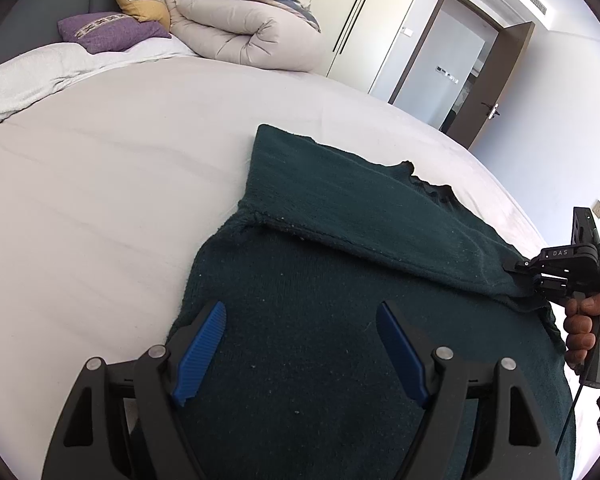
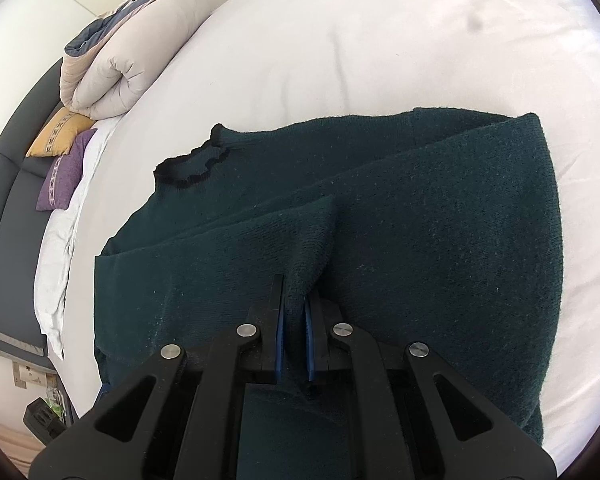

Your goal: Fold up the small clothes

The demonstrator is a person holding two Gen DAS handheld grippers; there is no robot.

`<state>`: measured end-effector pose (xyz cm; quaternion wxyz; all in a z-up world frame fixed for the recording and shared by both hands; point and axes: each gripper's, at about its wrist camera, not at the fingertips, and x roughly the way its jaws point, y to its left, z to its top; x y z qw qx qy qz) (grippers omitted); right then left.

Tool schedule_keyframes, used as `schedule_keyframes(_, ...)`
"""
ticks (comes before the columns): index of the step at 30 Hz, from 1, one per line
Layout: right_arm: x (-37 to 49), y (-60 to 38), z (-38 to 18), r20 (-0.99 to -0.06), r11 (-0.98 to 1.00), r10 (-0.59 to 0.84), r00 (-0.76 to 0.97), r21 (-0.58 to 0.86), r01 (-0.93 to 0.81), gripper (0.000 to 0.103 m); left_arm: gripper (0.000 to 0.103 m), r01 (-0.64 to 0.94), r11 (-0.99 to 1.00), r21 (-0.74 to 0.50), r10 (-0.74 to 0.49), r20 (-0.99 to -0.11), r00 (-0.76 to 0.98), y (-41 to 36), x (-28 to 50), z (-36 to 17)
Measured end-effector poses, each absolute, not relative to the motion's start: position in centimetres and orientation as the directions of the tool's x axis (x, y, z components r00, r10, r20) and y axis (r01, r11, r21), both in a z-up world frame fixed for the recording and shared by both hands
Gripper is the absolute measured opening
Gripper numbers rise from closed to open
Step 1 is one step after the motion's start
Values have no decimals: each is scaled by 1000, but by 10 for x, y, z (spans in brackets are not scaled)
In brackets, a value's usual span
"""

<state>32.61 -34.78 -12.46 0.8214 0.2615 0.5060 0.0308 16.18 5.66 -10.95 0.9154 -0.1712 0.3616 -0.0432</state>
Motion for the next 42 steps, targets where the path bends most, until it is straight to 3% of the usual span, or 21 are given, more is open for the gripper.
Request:
schedule_keyframes(10,325,-355,-130,-804,857,315,505,469,212,8,79,-30,945,-325,-208,-670,713,55,168,-98)
schedule_keyframes(15,314,-359,-116,-812,873,258,524,428,234,11,79,34,949,-314,-218,-572,791,53,179,-44)
schedule_keyframes(18,300,-362,-95,-766,866,208,608,433,249,12,78,77,956,-282,-231,-570,789,49,217,-34)
schedule_keyframes(19,298,-362,-92,-740,851,249,624,475,223,12,76,90,962,-259,-230,-583,779,47,233,-35)
schedule_keyframes(23,307,-341,-94,-662,790,455,596,609,73,12,37,112,939,-324,-316,-689,652,55,307,-63)
schedule_keyframes(26,324,-341,-123,-680,761,502,534,641,102,12,24,65,930,-362,-333,-753,567,73,340,-96)
schedule_keyframes(27,329,-345,-139,-705,756,501,501,639,143,11,13,47,919,-390,-351,-761,545,82,347,-106)
schedule_keyframes(29,330,-355,-154,-644,698,558,524,705,123,11,3,27,887,-461,-400,-737,545,101,354,-116)
schedule_keyframes(31,329,-364,-162,-594,656,598,537,749,98,5,3,30,853,-521,-451,-706,546,113,359,-120)
schedule_keyframes(34,328,-368,-168,-559,616,627,542,782,94,5,3,22,830,-557,-475,-687,550,119,368,-124)
schedule_keyframes(40,319,-369,-172,-543,590,632,552,800,112,6,3,23,852,-524,-450,-709,543,107,350,-121)
schedule_keyframes(42,309,-372,-172,-535,577,635,557,808,118,6,16,43,860,-508,-447,-711,543,104,330,-115)
